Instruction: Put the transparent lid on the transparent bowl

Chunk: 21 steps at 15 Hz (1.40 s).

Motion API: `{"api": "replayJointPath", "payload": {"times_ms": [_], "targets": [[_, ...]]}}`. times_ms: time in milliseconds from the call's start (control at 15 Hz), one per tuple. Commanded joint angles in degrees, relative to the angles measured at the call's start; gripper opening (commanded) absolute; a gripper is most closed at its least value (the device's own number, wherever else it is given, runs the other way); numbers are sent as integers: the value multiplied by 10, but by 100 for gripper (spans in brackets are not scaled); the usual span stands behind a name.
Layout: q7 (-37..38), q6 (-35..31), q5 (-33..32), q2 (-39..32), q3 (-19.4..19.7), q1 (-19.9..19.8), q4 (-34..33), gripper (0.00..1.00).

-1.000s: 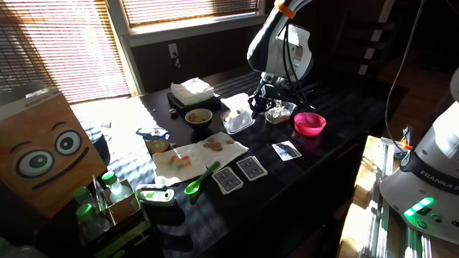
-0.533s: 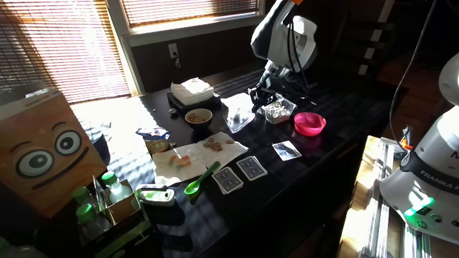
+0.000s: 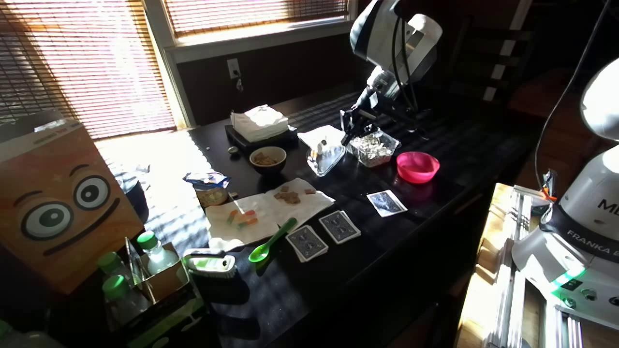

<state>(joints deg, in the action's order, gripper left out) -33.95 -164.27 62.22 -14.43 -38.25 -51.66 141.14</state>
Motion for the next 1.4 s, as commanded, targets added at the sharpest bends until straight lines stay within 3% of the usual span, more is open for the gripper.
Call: {"api": "replayJointPath", "payload": {"times_ms": [0,467,533,600,800,1067,1333], "targets": [[-61,50,58,33,-18,-39,13,0],[-154,147,140,69,-13,-98,28,0],[-169,179,167,93,97,0,30,0],[-179,193,179,103,125,15,36,0],[-198,224,198,132,263,112,56,0],[-197,229,182,156,396,205,79,0],[-192,234,162,169,483,263,93,0]]}}
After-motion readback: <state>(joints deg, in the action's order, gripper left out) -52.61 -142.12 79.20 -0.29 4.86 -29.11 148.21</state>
